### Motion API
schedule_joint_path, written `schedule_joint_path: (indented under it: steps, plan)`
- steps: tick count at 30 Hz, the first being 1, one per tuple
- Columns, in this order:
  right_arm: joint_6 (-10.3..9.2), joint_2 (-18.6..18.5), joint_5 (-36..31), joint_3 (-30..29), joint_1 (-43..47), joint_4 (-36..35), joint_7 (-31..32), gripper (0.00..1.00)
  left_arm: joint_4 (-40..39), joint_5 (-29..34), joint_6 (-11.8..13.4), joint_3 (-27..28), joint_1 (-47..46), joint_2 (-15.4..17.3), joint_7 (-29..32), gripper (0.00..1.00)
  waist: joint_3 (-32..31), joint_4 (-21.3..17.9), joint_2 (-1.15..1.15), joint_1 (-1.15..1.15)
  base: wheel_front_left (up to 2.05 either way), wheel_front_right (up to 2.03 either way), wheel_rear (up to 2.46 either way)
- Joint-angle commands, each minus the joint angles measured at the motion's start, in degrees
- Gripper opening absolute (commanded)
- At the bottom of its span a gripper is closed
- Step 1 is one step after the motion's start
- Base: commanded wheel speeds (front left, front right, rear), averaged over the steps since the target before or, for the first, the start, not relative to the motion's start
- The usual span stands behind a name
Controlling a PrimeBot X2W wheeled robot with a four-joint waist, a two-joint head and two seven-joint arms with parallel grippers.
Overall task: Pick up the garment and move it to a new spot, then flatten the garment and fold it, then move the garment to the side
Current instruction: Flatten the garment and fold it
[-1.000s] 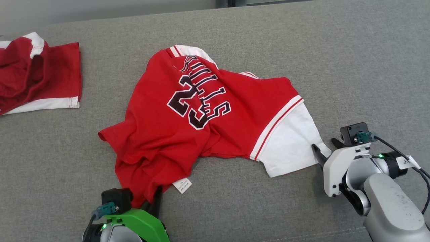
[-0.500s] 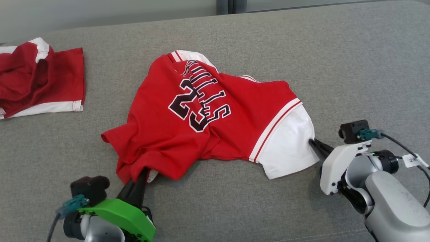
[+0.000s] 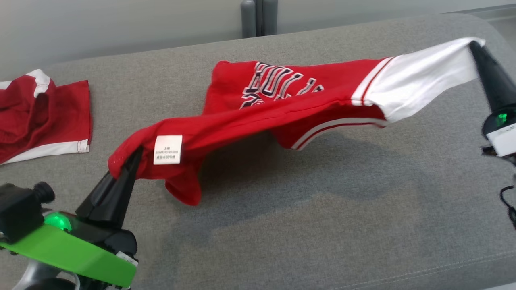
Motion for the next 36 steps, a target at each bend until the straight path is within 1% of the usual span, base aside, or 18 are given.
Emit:
schedule_joint_path:
  steps: [1,4,6,9,11,14,16,18,21,23,25,26,27,28,29,30,34,36]
  plan:
    - [0.03,-0.25,1.61,-2.11,-0.38,-2.34,0.66,0.0,-2.1,-1.68,-0.15,0.36,-1.76,0.94,1.49,0.0,-0.27,-0.92,0.0,0.0,0.0,0.0,0.0]
    - [0.03,0.07,4.49,-7.2,-3.1,-6.98,2.7,0.0,-6.01,-6.17,0.69,1.42,-5.25,2.3,5.75,0.0,0.06,-1.79,0.0,0.0,0.0,0.0,0.0]
    - [0.03,0.21,5.57,-9.92,-5.72,-8.74,4.83,0.0,-7.43,-9.73,1.74,2.23,-8.52,3.22,9.12,0.0,0.52,-2.32,0.0,0.0,0.0,0.0,0.0]
    - [0.03,0.32,6.28,-12.12,-10.38,-9.85,8.66,0.0,-7.28,-15.6,4.77,3.55,-14.44,4.12,14.4,0.0,1.57,-3.01,0.0,0.0,0.0,0.0,0.0]
    - [0.03,0.73,5.83,-13.44,-14.14,-9.48,10.98,0.0,-6.0,-19.17,7.55,4.4,-18.89,4.38,17.83,0.0,2.82,-3.44,0.0,0.0,0.0,0.0,0.0]
    - [0.03,1.62,3.63,-14.92,-19.33,-7.29,13.89,0.0,-3.08,-21.93,11.46,5.21,-26.17,5.36,21.95,0.0,5.45,-3.8,0.0,0.0,0.0,0.0,0.0]
    - [0.03,2.54,1.98,-15.45,-22.85,-5.56,15.55,0.0,-0.9,-22.04,13.33,4.71,-30.49,5.79,23.81,0.0,7.77,-3.93,0.0,0.0,0.0,0.0,0.0]
    - [0.03,3.68,0.05,-16.25,-26.43,-3.86,16.76,0.0,0.65,-20.86,14.17,3.42,-34.81,6.83,25.33,0.0,10.97,-3.87,0.0,0.0,0.0,0.0,0.0]
    - [0.03,6.06,-3.13,-16.85,-31.71,-1.31,17.39,0.0,3.99,-19.31,14.25,1.61,-41.76,7.41,26.08,0.0,16.03,-3.46,0.0,0.0,0.0,0.0,0.0]
    - [0.03,7.6,-6.07,-16.4,-35.77,0.57,17.08,0.0,7.38,-17.38,13.74,0.69,-47.35,8.01,25.77,0.0,19.33,-2.99,0.0,0.0,0.0,0.0,0.0]
    - [0.03,9.69,-9.05,-15.32,-40.47,3.62,16.49,0.0,12.68,-15.08,13.5,-0.08,-53.58,8.15,24.47,0.0,22.29,-2.69,0.0,0.0,0.0,0.0,0.0]
    - [0.03,10.72,-10.81,-14.78,-43.21,5.45,15.59,0.0,16.14,-13.15,12.7,-0.83,-56.8,8.66,23.6,0.0,23.5,-2.65,0.0,0.0,0.0,0.0,0.0]
    - [0.03,11.76,-12.33,-14.32,-46.11,7.54,14.74,0.0,19.26,-11.15,12.37,-1.23,-60.48,8.87,21.99,0.0,24.82,-2.68,0.0,0.0,0.0,0.0,0.0]
    - [0.03,12.95,-13.95,-14.27,-48.89,9.98,13.13,0.0,22.97,-9.66,12.04,-1.68,-63.57,8.38,20.3,0.0,25.82,-2.74,0.0,0.0,0.0,0.0,0.0]
    - [0.03,13.75,-15.8,-14.12,-51.78,12.39,11.65,0.0,26.15,-7.62,11.27,-2.52,-66.94,8.2,18.3,0.0,26.87,-2.81,0.0,0.0,0.0,0.0,0.0]
    - [0.03,13.75,-15.8,-14.12,-51.78,12.39,11.65,0.0,26.15,-7.62,11.27,-2.52,-66.94,8.2,18.3,0.0,26.87,-2.81,0.0,0.0,0.0,0.0,0.0]
    - [0.03,16.13,-22.25,-13.53,-63.34,21.68,3.25,0.0,38.59,1.26,8.13,-4.11,-80.35,7.81,5.19,0.0,30.14,-3.41,0.0,0.0,0.0,0.0,0.0]
    - [0.03,16.61,-25.16,-13.07,-68.94,25.69,-1.4,0.0,43.74,5.46,5.94,-5.76,-86.63,7.97,-1.89,0.0,31.36,-3.72,0.0,0.0,0.0,0.0,0.0]
